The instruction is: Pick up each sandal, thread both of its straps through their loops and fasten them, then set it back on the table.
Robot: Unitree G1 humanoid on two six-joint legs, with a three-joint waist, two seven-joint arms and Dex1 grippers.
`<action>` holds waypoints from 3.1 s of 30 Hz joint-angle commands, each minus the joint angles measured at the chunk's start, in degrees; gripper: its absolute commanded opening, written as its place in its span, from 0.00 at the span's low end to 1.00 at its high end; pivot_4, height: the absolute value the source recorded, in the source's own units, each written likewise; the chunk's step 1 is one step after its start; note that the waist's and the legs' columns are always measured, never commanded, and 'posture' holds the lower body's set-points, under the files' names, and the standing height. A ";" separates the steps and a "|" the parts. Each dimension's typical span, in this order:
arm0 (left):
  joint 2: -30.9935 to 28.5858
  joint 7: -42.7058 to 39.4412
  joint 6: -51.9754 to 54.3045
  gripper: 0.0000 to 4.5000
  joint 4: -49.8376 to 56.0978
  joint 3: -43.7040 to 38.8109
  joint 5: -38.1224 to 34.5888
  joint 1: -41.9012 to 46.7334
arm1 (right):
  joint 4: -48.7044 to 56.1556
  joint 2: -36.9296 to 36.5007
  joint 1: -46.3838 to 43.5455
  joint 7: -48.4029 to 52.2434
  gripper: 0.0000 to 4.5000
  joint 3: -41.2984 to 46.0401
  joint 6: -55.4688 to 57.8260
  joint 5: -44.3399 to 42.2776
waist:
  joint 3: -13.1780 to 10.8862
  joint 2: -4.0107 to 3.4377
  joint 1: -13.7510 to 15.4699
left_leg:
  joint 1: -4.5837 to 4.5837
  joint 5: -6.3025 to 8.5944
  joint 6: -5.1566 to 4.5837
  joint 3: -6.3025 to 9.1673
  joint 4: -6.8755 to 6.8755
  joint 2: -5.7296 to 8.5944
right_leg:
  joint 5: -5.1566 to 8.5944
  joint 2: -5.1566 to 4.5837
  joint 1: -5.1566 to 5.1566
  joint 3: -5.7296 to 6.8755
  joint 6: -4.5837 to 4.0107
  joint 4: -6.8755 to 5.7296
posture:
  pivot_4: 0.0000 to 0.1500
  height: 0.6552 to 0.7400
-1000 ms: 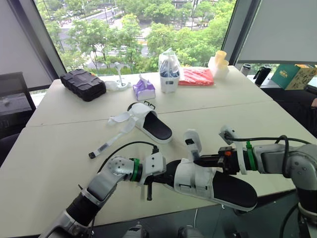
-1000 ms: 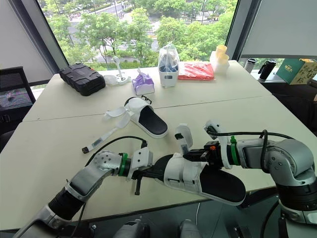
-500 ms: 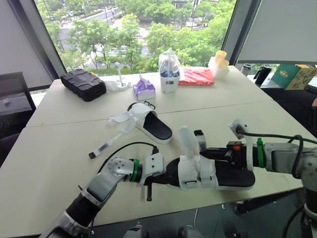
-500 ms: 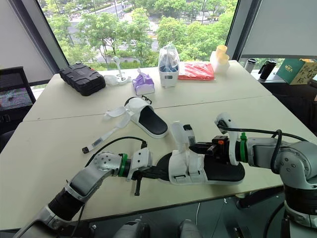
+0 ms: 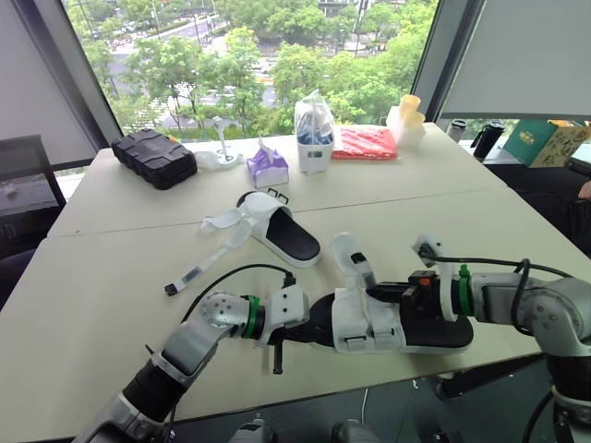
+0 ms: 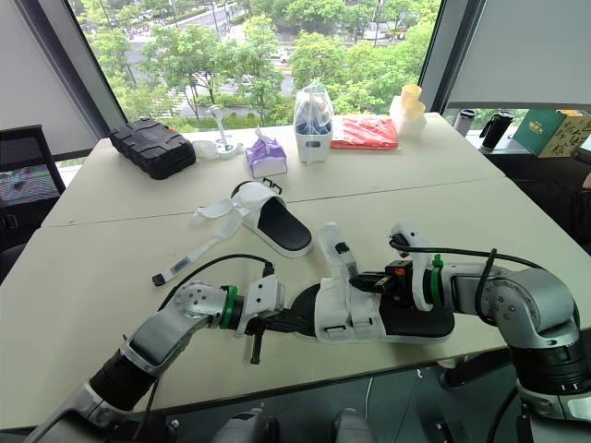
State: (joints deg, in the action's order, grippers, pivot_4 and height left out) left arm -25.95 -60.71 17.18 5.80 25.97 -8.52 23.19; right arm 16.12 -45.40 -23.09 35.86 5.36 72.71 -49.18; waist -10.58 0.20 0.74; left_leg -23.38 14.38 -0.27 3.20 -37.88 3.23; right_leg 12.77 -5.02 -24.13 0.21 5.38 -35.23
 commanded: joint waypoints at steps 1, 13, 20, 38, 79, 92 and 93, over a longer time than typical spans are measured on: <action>-0.67 0.53 1.28 0.00 0.11 0.55 1.28 -1.12 | -0.31 -0.71 0.90 -0.50 0.01 -0.92 -2.22 3.40 | 0.01 0.01 0.00 | 0.00 0.00 0.00 0.00 0.00 0.00 | 0.00 0.00 0.01 0.00 0.00 0.00 | 1.00 1.00; -0.59 0.96 1.93 0.00 0.85 0.72 1.10 -1.14 | -3.73 1.85 -0.65 -3.96 0.81 0.96 -3.46 6.09 | 0.23 0.16 -0.03 | 0.17 0.00 0.00 0.03 -0.08 -0.01 | 0.01 0.00 0.26 0.00 -0.02 0.01 | 1.00 1.00; -0.44 1.07 2.50 0.00 1.19 0.69 1.10 -0.98 | -8.36 5.29 -3.48 -8.80 0.99 3.42 -2.58 7.30 | 0.28 0.23 0.05 | 0.56 0.14 0.17 0.16 -0.08 -0.04 | 0.20 -0.14 0.86 -0.01 0.19 0.36 | 1.00 1.00; -0.54 0.62 2.41 0.00 0.69 0.26 1.27 -0.35 | -10.83 1.65 -4.61 -7.19 0.99 -6.16 -12.39 21.19 | 0.35 0.04 0.00 | -0.14 0.04 -0.07 -0.06 0.15 -0.01 | 0.02 -0.02 -0.12 0.09 0.03 0.10 | 1.00 1.00; 9.49 1.85 -9.17 0.00 -15.62 -1.84 3.12 7.86 | 7.32 -9.28 8.63 7.85 0.99 -5.85 -21.47 27.35 | 0.30 0.00 -0.03 | -0.11 0.04 -0.07 -0.12 0.06 -0.02 | -0.02 0.01 -0.06 0.08 0.24 0.09 | 1.00 1.00; 12.38 2.85 -7.93 0.00 -16.52 -5.07 1.12 10.00 | 2.73 0.93 -0.63 2.27 0.99 -10.19 -20.11 30.08 | 0.29 0.00 0.06 | -0.12 0.04 -0.07 -0.09 0.06 -0.01 | -0.04 0.01 -0.09 0.08 0.26 0.06 | 1.00 1.00; 12.42 2.76 -7.62 0.00 -16.33 -5.39 0.87 10.11 | 2.18 1.79 -0.91 2.13 0.99 -10.29 -19.99 29.96 | 0.29 0.00 0.04 | -0.13 0.04 -0.07 -0.10 0.06 0.00 | -0.04 0.01 -0.09 0.08 0.26 0.06 | 1.00 1.00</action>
State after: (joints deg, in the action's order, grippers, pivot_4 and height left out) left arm -14.49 -58.23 9.60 -11.87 21.99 -5.70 31.76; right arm 17.70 -44.83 -22.46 38.23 -5.15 53.19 -18.97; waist -10.29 0.20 0.79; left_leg -23.51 14.42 -0.34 3.10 -37.82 3.22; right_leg 12.73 -5.01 -24.23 0.28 5.64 -35.17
